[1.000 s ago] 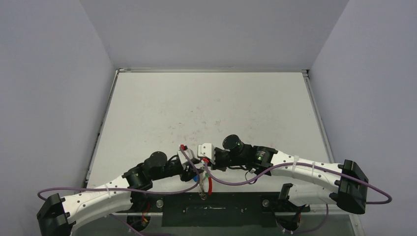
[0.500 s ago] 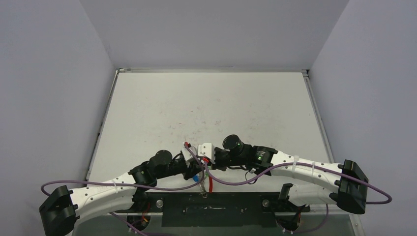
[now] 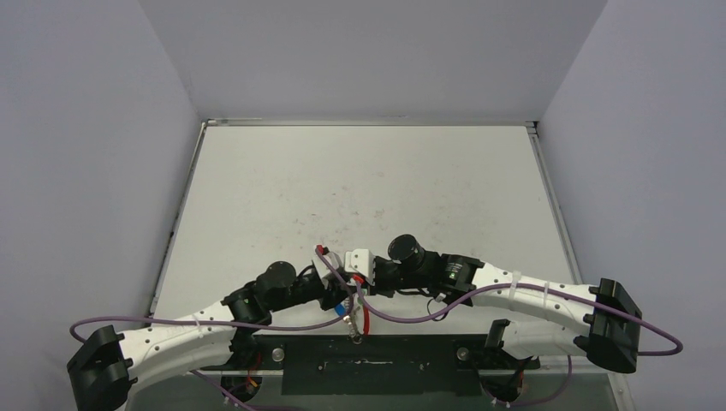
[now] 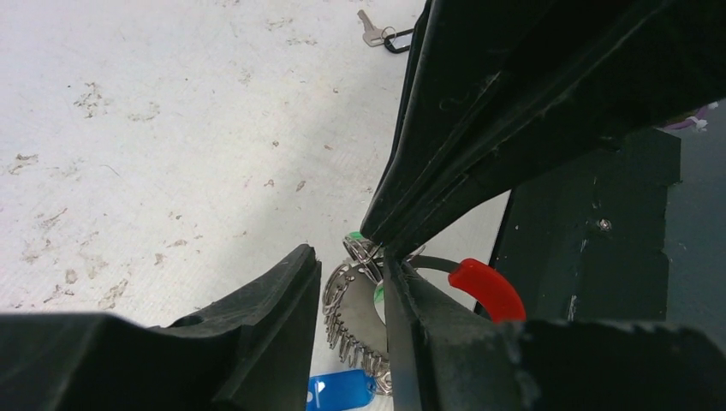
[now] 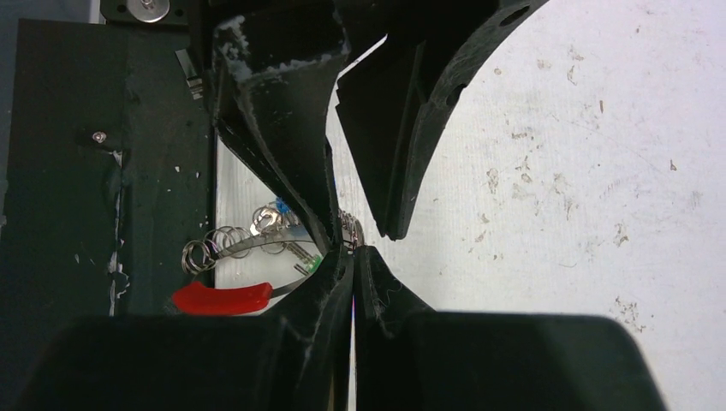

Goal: Put the keys on the keyring

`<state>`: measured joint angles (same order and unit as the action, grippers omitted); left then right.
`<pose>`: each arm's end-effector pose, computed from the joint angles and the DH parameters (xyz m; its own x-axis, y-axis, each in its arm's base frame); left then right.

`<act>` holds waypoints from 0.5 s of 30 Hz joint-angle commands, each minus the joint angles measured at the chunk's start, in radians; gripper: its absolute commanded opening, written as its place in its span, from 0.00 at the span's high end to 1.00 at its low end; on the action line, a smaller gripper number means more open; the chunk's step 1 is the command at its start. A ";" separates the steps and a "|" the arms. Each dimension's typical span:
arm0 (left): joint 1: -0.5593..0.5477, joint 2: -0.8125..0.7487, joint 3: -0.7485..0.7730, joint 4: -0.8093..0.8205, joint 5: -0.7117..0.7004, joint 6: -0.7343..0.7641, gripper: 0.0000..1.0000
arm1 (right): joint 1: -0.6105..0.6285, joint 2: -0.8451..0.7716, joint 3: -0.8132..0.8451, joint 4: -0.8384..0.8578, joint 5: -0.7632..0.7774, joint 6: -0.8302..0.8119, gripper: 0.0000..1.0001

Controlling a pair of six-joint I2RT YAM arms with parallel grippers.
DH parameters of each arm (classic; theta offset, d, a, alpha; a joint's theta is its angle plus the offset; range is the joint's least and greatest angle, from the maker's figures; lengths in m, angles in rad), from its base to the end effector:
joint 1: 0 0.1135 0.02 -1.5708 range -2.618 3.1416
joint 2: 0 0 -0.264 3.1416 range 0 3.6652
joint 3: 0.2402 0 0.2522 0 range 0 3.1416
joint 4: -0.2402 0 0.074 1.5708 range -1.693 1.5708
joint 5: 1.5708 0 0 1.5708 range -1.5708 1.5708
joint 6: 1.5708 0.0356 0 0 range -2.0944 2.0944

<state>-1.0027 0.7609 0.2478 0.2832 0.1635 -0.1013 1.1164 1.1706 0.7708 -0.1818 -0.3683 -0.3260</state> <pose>0.0908 -0.1531 0.2027 -0.2147 0.1509 -0.9649 0.8999 0.4146 -0.1354 0.1007 0.2354 0.2577 0.0823 -0.5122 -0.8549 -0.9964 -0.0262 -0.0802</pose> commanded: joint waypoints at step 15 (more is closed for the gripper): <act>-0.005 0.022 0.072 -0.019 -0.022 0.027 1.00 | 0.010 -0.042 0.046 0.015 0.040 0.005 1.00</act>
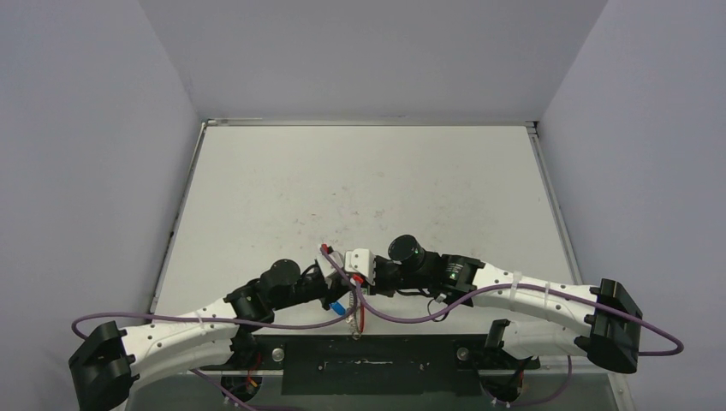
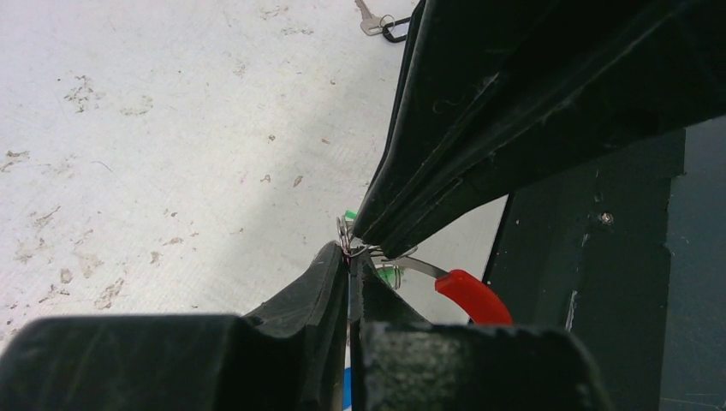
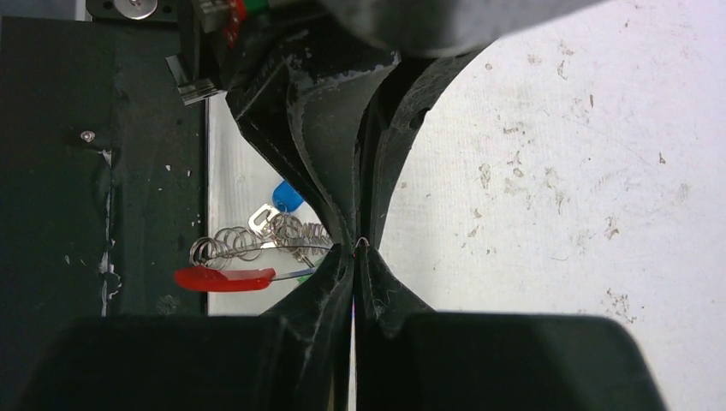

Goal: Put the keys on the keyring

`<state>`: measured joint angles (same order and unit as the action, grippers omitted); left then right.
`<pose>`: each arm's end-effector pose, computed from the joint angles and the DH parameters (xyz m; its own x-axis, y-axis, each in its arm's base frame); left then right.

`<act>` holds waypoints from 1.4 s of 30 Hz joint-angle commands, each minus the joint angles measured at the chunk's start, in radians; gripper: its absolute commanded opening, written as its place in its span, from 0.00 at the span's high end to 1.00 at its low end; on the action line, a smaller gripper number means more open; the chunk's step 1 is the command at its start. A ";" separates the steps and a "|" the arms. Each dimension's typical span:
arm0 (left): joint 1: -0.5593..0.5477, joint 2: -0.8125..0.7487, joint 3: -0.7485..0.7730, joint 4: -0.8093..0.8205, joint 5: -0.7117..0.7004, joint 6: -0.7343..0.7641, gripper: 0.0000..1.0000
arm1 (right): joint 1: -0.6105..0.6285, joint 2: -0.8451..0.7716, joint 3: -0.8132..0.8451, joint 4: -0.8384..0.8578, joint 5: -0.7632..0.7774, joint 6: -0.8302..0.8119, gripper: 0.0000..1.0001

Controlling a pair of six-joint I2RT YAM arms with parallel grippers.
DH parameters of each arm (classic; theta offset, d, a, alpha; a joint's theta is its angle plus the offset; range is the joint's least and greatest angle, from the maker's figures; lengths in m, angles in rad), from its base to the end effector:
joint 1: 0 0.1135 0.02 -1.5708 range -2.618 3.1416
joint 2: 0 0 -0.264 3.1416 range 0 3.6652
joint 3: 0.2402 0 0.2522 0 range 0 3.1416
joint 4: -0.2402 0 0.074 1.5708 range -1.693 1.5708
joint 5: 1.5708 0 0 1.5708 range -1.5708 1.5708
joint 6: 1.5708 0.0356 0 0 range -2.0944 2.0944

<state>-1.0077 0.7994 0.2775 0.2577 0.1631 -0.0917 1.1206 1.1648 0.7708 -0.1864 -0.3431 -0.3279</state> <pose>0.0931 -0.1583 0.2042 -0.2229 0.1838 -0.9574 0.9014 0.4127 -0.1306 0.1001 0.2347 0.2584 0.0866 -0.5178 -0.8511 -0.9954 -0.0108 -0.0947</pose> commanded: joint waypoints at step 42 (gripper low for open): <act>-0.001 -0.068 -0.004 0.023 0.036 0.087 1.00 | -0.163 -0.010 -0.093 0.179 -0.036 0.187 0.82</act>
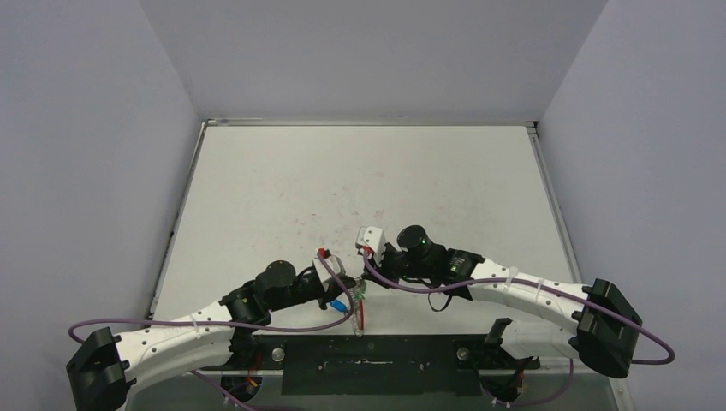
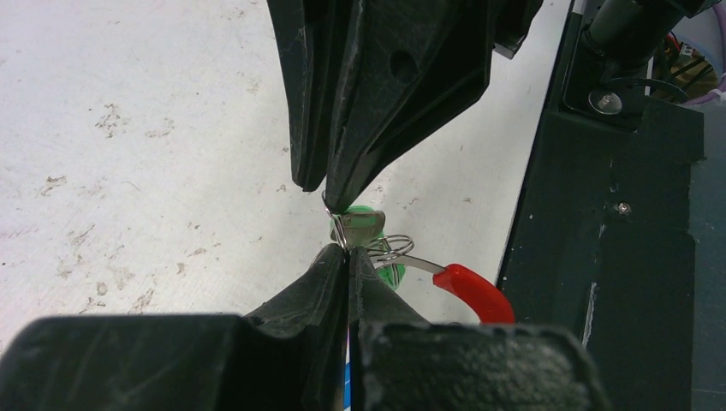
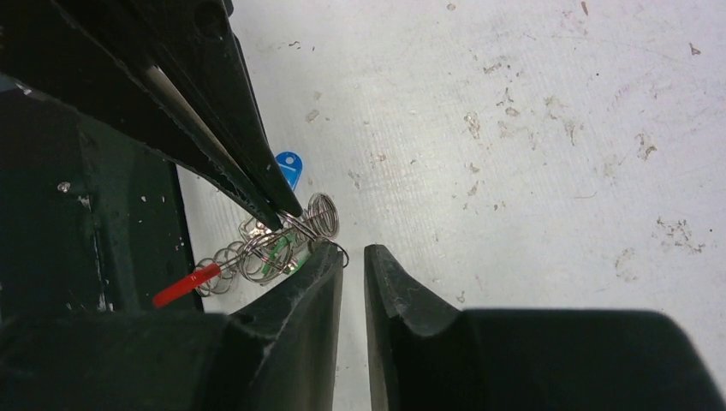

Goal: Put the keys on the keyring

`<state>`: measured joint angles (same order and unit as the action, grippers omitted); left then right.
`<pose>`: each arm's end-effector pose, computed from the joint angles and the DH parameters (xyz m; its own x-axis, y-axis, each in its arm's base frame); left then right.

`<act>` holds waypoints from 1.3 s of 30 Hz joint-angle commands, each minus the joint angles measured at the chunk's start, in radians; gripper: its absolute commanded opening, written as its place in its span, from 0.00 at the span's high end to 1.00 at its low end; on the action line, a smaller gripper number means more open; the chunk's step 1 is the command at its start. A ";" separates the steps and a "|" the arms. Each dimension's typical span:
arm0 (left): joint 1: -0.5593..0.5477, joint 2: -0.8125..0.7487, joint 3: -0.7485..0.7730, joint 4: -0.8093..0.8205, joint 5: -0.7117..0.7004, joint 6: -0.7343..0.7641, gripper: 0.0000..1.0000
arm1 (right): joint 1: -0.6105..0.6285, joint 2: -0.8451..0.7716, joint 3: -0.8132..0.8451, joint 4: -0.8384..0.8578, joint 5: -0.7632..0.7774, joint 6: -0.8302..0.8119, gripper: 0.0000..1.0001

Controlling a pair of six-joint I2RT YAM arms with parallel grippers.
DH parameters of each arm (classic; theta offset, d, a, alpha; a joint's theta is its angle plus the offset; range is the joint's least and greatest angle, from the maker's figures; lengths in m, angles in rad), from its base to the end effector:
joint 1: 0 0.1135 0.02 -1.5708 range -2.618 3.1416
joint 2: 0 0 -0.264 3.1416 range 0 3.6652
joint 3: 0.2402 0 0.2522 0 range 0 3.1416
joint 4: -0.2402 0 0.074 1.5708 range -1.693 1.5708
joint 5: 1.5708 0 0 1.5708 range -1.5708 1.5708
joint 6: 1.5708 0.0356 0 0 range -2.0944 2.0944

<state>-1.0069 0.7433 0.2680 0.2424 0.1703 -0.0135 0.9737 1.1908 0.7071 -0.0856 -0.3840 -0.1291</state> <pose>0.0895 -0.1529 0.2082 -0.1358 0.1898 -0.9724 0.9193 0.3900 -0.0522 0.1335 0.2200 0.2402 -0.1790 -0.4756 -0.8613 -0.9753 0.2008 0.0918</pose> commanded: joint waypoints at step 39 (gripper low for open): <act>-0.001 -0.020 0.010 0.039 0.089 0.067 1.00 | -0.059 -0.005 -0.156 0.366 -0.385 -0.268 0.81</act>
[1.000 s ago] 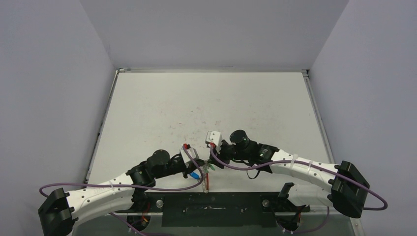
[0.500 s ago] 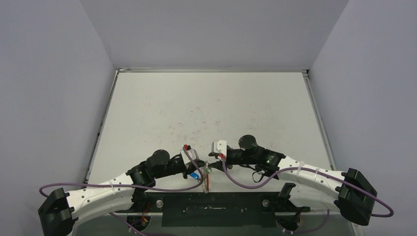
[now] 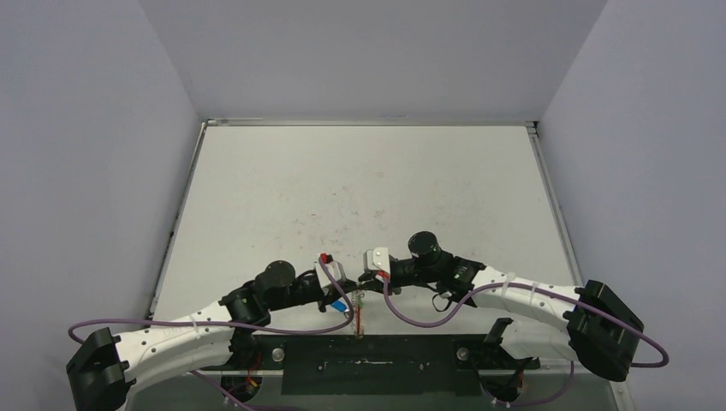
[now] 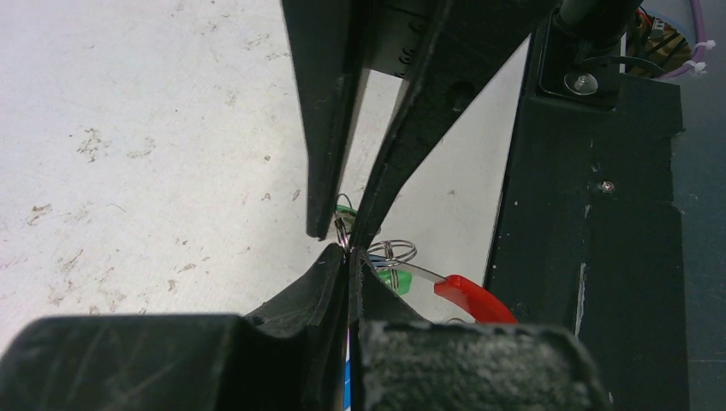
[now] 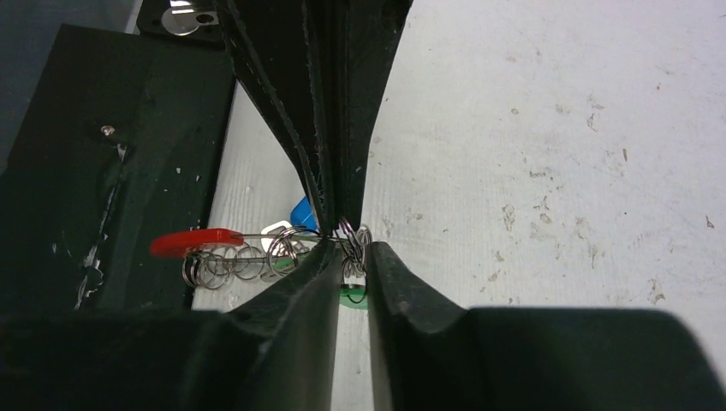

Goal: Put the keys on the keyring

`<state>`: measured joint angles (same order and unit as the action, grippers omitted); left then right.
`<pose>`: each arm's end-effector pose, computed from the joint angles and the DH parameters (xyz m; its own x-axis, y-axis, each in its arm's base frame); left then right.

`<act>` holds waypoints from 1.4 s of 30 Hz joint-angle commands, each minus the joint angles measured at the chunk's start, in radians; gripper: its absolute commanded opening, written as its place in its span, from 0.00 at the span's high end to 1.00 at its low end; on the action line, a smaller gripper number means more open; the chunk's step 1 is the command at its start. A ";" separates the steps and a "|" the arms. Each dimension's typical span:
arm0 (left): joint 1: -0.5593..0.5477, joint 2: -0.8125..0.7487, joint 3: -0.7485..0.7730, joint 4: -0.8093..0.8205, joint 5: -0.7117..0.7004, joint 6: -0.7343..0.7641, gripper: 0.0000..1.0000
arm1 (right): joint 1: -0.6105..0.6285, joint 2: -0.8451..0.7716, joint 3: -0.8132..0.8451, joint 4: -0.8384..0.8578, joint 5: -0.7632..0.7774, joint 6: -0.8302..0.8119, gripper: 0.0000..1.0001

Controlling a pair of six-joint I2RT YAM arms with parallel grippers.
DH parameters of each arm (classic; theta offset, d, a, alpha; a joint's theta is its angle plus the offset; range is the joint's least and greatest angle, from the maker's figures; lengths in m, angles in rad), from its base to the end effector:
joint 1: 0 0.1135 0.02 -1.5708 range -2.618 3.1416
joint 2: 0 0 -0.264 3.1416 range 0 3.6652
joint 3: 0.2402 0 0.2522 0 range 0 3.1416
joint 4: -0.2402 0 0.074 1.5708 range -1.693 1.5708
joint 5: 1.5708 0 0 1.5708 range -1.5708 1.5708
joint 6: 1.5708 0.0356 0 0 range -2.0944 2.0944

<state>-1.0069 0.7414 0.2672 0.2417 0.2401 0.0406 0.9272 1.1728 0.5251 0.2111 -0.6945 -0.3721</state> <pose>0.0871 -0.1535 0.2083 -0.0847 0.2077 -0.9745 0.9488 0.3154 -0.0152 0.1264 0.2065 0.2141 0.1136 -0.3141 -0.9426 -0.9891 -0.1256 -0.0774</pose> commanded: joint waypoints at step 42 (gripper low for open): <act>-0.005 -0.262 0.065 -0.212 0.007 0.260 0.63 | 0.162 0.163 0.547 -0.691 0.252 0.001 1.00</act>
<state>-1.0092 0.4679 0.2928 0.0170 0.1707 0.2569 1.0817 1.3361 1.0199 -0.4980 -0.4595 -0.3740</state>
